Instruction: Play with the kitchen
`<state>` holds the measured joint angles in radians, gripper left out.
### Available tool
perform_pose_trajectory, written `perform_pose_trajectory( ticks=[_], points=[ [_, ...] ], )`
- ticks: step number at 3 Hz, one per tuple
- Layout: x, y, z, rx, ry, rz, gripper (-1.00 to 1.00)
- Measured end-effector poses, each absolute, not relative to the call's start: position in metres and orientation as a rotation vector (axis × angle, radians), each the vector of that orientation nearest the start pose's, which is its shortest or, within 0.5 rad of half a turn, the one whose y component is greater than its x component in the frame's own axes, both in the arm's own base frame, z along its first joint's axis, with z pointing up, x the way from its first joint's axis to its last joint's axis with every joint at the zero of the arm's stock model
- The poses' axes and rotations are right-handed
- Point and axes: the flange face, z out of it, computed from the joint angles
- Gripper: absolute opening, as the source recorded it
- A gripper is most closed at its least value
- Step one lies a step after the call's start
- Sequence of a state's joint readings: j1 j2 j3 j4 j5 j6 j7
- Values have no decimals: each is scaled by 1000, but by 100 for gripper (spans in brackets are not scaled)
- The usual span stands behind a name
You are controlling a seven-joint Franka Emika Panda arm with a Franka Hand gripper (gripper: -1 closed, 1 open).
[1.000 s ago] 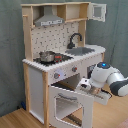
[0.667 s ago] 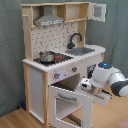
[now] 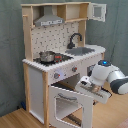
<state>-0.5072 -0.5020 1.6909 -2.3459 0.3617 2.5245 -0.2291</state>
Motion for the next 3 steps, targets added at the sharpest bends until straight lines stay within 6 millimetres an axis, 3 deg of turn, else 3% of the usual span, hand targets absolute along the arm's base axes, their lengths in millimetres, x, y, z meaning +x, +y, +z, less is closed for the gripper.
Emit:
perform_pose_trajectory(
  ticks=[3],
  points=[
    [211,456,362,-2827,-1704,-418,100]
  ],
)
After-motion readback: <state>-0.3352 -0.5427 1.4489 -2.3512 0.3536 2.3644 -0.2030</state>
